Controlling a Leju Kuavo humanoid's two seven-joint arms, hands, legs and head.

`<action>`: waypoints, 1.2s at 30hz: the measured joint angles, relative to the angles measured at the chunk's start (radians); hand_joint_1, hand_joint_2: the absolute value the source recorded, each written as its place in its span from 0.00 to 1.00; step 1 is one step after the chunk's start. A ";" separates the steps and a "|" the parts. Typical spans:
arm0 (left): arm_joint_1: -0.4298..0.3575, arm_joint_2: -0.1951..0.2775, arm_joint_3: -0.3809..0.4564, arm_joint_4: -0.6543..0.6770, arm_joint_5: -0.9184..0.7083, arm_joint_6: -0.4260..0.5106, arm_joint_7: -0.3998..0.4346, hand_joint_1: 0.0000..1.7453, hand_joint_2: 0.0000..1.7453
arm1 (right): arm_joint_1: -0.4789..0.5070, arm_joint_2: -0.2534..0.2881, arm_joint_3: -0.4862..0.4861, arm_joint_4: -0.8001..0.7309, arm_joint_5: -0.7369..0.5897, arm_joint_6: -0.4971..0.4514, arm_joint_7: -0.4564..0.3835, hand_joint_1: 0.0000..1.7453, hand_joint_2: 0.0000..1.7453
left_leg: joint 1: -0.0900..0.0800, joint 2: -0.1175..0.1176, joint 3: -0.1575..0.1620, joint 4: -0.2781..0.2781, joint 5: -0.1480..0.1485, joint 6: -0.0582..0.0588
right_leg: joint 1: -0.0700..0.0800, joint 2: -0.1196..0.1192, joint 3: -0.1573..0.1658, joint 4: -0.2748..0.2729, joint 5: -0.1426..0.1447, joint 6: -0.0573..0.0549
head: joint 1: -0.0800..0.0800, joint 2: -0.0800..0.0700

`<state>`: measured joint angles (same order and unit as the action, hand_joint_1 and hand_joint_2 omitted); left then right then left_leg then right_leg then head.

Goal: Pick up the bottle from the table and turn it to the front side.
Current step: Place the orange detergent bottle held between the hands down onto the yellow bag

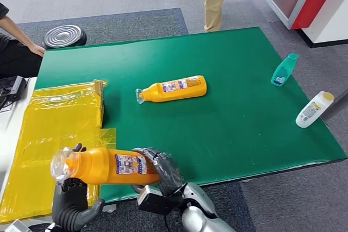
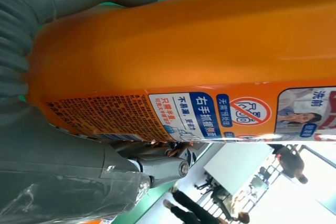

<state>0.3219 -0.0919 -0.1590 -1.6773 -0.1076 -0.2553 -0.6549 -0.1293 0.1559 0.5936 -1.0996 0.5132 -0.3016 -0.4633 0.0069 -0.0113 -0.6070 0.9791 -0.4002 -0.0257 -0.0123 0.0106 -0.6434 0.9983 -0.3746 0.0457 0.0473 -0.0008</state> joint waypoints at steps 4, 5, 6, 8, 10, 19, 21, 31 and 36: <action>-0.007 -0.004 0.014 0.000 0.027 -0.010 0.012 0.00 1.00 | 0.003 0.000 0.005 0.010 0.000 0.000 -0.006 1.00 1.00 | 0.000 0.000 0.000 0.000 0.000 0.000 | 0.000 0.000 0.000 0.000 0.000 0.000 | 0.000 0.000; -0.009 -0.006 0.017 0.000 0.029 -0.010 0.014 0.00 1.00 | 0.004 0.000 0.006 0.012 0.000 0.000 -0.007 1.00 1.00 | 0.000 0.000 0.000 0.000 0.000 0.000 | 0.000 0.000 0.000 0.000 0.000 0.000 | 0.000 0.000; -0.010 -0.007 0.019 0.000 0.031 -0.011 0.014 0.00 1.00 | 0.005 0.000 0.008 0.013 0.000 0.001 -0.007 1.00 1.00 | 0.000 0.000 0.000 0.000 0.000 0.000 | 0.000 0.000 0.000 0.000 0.000 0.000 | 0.000 0.000; -0.011 -0.009 0.021 0.000 0.032 -0.011 0.016 0.00 1.00 | 0.006 0.000 0.010 0.015 0.000 0.001 -0.008 1.00 1.00 | 0.000 0.000 0.000 0.000 0.000 0.000 | 0.000 0.000 0.000 0.000 0.000 0.000 | 0.000 0.000; -0.012 -0.010 0.024 0.000 0.032 -0.011 0.016 0.00 1.00 | 0.006 0.000 0.010 0.017 0.000 0.001 -0.008 1.00 1.00 | 0.000 0.000 0.000 0.000 0.000 0.000 | 0.000 0.000 0.000 0.000 0.000 0.000 | 0.000 0.000; -0.028 -0.026 0.032 0.001 0.034 -0.027 0.045 0.00 1.00 | 0.012 0.000 0.022 0.018 0.025 0.003 -0.009 1.00 1.00 | 0.000 0.000 0.000 0.000 0.000 0.000 | 0.000 0.000 0.000 0.000 0.000 0.000 | 0.000 0.000; -0.038 -0.029 0.027 0.004 0.030 -0.033 0.061 0.00 1.00 | 0.012 0.000 0.027 0.020 0.044 0.001 -0.005 1.00 1.00 | 0.000 0.000 0.000 0.000 0.000 0.000 | 0.000 0.000 0.000 0.000 0.000 0.000 | 0.000 0.000; -0.078 -0.015 -0.057 0.015 -0.006 -0.011 0.082 1.00 1.00 | -0.016 0.020 0.050 0.096 0.072 -0.019 -0.004 1.00 1.00 | 0.000 0.000 0.000 0.000 0.000 0.000 | 0.000 0.000 0.000 0.000 0.000 -0.001 | 0.000 0.000; -0.081 -0.007 -0.080 0.017 -0.001 -0.004 0.081 1.00 1.00 | -0.018 0.023 0.050 0.115 0.066 -0.024 -0.013 1.00 1.00 | 0.000 0.000 0.000 0.000 0.000 0.000 | 0.000 0.000 -0.001 0.000 0.000 0.000 | 0.000 0.000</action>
<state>0.2407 -0.0992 -0.2393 -1.6606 -0.1085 -0.2593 -0.5738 -0.1475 0.1785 0.6434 -0.9849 0.5796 -0.3254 -0.4765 0.0069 -0.0112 -0.6071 0.9791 -0.4001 -0.0262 -0.0122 0.0107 -0.6440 0.9983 -0.3745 0.0452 0.0474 -0.0009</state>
